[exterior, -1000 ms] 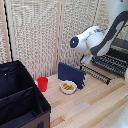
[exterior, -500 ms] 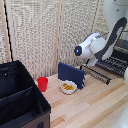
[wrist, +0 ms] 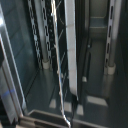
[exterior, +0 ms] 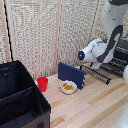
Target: With care, position your gripper close to the oven tray handle. Make sure to grip the handle tightly. Delicately and attentively pull the tray out from the oven.
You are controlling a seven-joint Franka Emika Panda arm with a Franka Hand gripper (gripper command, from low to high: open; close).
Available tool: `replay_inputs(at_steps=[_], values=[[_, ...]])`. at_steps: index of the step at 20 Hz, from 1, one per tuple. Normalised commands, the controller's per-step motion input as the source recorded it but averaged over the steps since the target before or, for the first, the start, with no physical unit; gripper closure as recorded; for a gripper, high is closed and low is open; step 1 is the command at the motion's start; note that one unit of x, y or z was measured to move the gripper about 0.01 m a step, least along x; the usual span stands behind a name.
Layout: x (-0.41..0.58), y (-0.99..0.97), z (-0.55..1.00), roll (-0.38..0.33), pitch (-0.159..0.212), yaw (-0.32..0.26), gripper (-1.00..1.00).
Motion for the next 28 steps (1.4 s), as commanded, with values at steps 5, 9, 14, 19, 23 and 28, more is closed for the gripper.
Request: replay_inputs(at_steps=[5, 9, 14, 19, 23, 28], values=[[0.096, -0.47, 0.15, 0.083, 0.007, -0.029, -1.0], [0.086, -0.28, 0.03, 0.017, 0.013, -0.007, 1.0], [0.041, -0.26, 0.0, 0.003, 0.042, 0.021, 1.0], [0.0, -0.26, 0.0, 0.017, 0.128, 0.145, 1.0], [0.024, -0.23, 0.0, 0.024, 0.126, 0.12, 1.0], [0.029, -0.14, -0.02, -0.002, 0.117, 0.099, 1.0]])
